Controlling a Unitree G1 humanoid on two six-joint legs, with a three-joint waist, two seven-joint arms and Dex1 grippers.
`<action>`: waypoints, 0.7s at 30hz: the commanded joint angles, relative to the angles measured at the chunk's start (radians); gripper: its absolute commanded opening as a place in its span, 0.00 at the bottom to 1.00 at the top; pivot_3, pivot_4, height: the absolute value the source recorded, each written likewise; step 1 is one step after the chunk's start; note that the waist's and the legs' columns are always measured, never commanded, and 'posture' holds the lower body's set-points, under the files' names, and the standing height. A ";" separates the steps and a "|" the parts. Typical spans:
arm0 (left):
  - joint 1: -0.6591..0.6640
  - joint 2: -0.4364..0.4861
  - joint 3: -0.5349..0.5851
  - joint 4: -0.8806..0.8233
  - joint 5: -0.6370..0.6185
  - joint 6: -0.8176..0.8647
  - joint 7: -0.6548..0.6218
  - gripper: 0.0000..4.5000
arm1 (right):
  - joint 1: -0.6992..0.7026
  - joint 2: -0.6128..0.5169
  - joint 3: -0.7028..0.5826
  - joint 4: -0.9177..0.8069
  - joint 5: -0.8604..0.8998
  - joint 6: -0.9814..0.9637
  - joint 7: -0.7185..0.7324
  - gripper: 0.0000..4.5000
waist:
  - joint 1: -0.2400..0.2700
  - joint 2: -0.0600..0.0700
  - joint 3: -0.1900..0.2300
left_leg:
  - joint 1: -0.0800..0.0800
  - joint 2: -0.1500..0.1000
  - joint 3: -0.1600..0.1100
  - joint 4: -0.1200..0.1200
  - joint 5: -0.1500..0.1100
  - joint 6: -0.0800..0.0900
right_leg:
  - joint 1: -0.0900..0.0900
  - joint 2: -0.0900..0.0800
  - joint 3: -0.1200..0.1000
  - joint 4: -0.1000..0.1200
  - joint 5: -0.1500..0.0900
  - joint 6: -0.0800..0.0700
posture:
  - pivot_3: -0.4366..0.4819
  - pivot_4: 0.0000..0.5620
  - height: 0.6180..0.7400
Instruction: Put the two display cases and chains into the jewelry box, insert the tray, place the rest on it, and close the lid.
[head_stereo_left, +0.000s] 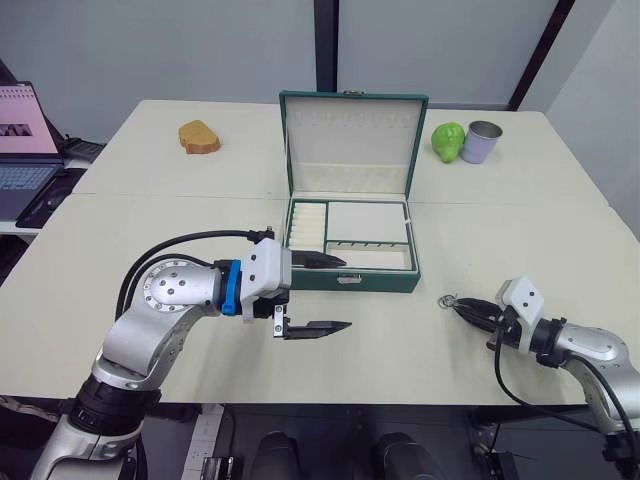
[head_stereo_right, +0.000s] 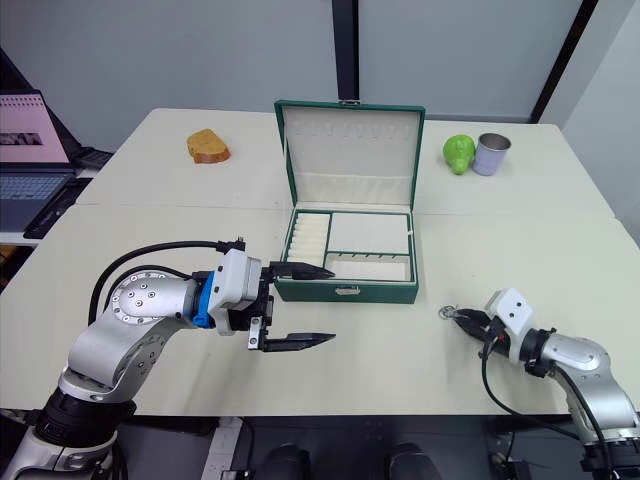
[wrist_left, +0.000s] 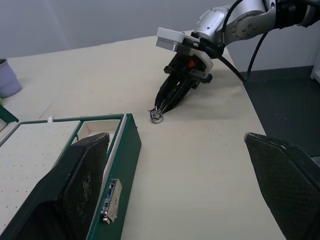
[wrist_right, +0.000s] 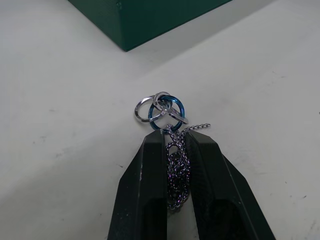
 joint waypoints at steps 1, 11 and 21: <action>-0.010 -0.016 -0.001 -0.032 -0.004 0.010 0.021 1.00 | 0.009 0.007 -0.015 -0.004 0.038 0.051 0.013 0.08 | 0.000 0.000 0.000 | 0.000 0.000 0.000 0.000 0.000 0.000 | 0.000 0.000 0.000 0.000 0.000 0.000 | 0.48 0.27 1.00; 0.002 -0.031 0.014 -0.058 -0.018 0.046 0.065 1.00 | -0.027 -0.029 -0.066 -0.100 0.114 0.126 0.036 0.06 | 0.000 0.001 0.001 | -0.001 0.000 0.000 0.000 0.000 0.000 | -0.001 0.000 0.000 0.000 0.000 0.000 | 0.48 0.27 1.00; 0.025 -0.047 0.028 -0.076 -0.033 0.072 0.115 1.00 | -0.115 -0.089 -0.134 -0.260 0.229 0.259 0.032 0.06 | 0.000 0.001 0.001 | -0.002 0.000 0.000 0.000 0.000 0.000 | -0.002 0.000 0.000 0.000 0.000 0.000 | 0.48 0.27 1.00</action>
